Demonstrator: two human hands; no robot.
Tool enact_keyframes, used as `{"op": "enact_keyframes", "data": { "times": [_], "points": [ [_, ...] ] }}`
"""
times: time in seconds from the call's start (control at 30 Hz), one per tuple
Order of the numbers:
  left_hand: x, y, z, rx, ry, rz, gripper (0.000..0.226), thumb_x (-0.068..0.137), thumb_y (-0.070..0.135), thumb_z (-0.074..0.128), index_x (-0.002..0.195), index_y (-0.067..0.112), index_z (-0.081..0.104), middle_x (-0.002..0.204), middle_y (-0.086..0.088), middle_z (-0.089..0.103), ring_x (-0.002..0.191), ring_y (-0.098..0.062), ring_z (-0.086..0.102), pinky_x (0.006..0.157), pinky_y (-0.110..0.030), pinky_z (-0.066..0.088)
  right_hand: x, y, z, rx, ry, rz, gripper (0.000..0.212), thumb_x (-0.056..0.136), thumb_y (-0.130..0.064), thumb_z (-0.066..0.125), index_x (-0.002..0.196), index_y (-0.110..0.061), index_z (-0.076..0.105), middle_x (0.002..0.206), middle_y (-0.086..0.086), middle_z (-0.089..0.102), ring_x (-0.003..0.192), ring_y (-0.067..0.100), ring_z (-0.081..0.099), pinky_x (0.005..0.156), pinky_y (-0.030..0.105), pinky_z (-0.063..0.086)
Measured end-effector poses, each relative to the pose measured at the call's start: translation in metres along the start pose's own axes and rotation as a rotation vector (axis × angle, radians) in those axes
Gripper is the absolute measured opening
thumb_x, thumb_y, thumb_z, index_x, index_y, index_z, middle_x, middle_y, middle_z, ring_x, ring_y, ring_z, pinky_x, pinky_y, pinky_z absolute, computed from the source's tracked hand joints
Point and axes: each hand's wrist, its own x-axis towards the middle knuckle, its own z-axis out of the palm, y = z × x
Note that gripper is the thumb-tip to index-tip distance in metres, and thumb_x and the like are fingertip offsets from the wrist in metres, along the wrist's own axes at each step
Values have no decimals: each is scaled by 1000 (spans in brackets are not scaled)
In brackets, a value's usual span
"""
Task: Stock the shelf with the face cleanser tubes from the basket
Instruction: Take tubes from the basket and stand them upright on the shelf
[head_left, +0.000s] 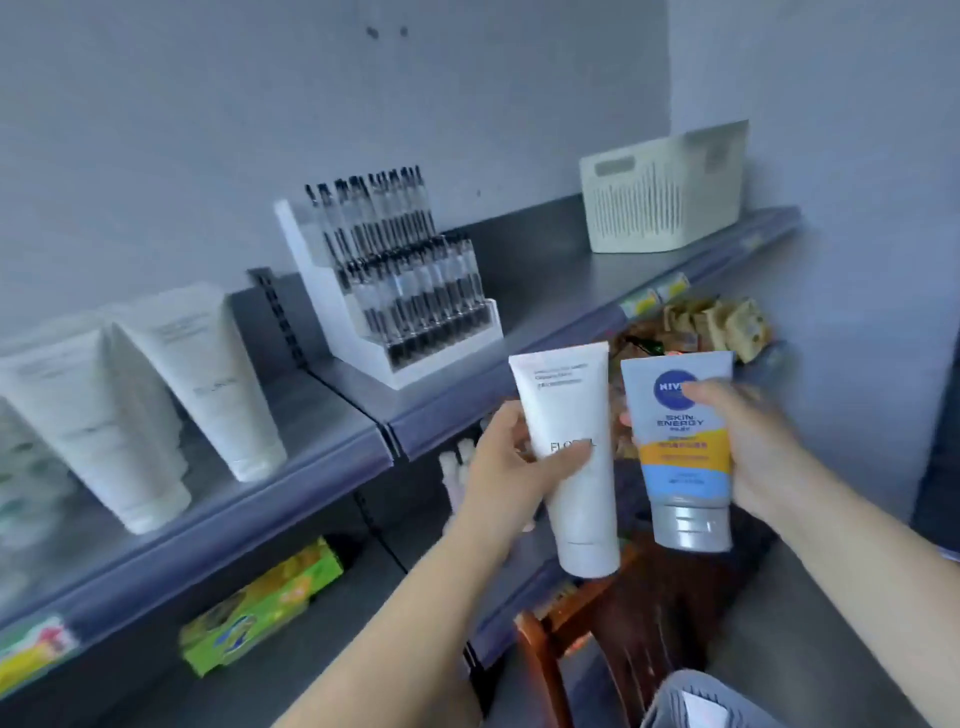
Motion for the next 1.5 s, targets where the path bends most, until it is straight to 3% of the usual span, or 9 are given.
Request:
{"op": "enact_keyframes", "data": {
  "times": [0.1, 0.23, 0.33, 0.4, 0.53, 0.73, 0.97, 1.33, 1.5],
  "points": [
    [-2, 31, -37, 47, 87, 61, 39, 76, 13, 76, 108, 25, 56, 107, 8, 68, 98, -10, 64, 82, -30, 55, 0, -17, 50, -29, -125, -87, 19, 90, -2, 47, 75, -7, 57, 48, 4, 66, 41, 13, 63, 38, 25, 51],
    [-7, 66, -83, 75, 199, 130, 40, 75, 8, 75, 100, 31, 54, 104, 8, 67, 91, -10, 65, 64, -18, 52, 4, -33, 101, -19, -214, -153, 19, 88, -3, 51, 72, -11, 57, 47, -1, 65, 40, 10, 61, 39, 23, 51],
    [-11, 92, -114, 119, 281, 152, 46, 72, 12, 78, 109, 25, 55, 110, 2, 67, 98, -18, 66, 76, -37, 57, 9, -41, 135, -1, -292, -158, 16, 88, -5, 53, 74, -12, 57, 47, -2, 66, 41, 9, 62, 40, 23, 52],
    [-11, 111, -135, 135, 328, 173, 50, 70, 14, 77, 113, 24, 55, 109, 0, 67, 97, -20, 66, 73, -41, 58, 13, -47, 159, 15, -374, -171, 16, 88, -4, 52, 75, -12, 58, 50, -1, 67, 43, 9, 63, 42, 24, 53],
    [-5, 150, -173, 164, 383, 215, 48, 76, 6, 71, 119, 18, 53, 105, -4, 68, 86, -15, 68, 57, -24, 55, 21, -55, 207, 9, -545, -212, 16, 87, -3, 53, 78, -13, 61, 56, -1, 69, 49, 10, 66, 47, 25, 55],
    [15, 199, -232, 258, 479, 255, 48, 77, 8, 72, 119, 17, 51, 105, -4, 67, 81, -13, 69, 56, -25, 56, 44, -64, 278, 10, -676, -287, 14, 86, -3, 55, 80, -13, 64, 62, -2, 71, 58, 11, 68, 60, 30, 57],
    [49, 226, -301, 300, 510, 235, 51, 78, 10, 72, 123, 17, 49, 104, 0, 66, 81, -14, 68, 51, -23, 54, 72, -71, 350, 15, -739, -342, 10, 87, -5, 57, 83, -12, 63, 65, -3, 71, 63, 12, 67, 69, 32, 57],
    [123, 223, -385, 270, 536, 153, 50, 77, 4, 70, 120, 18, 51, 92, 2, 65, 73, -17, 68, 54, -26, 55, 118, -61, 426, 48, -653, -340, 16, 86, -5, 53, 72, -13, 54, 54, 0, 62, 46, 13, 61, 51, 26, 54],
    [156, 205, -408, 286, 570, 115, 53, 75, 3, 70, 122, 16, 51, 93, 1, 65, 75, -20, 68, 58, -30, 55, 145, -47, 446, -14, -676, -310, 19, 86, -6, 51, 69, -13, 50, 62, 6, 57, 44, 13, 57, 49, 24, 52]
  ]
}}
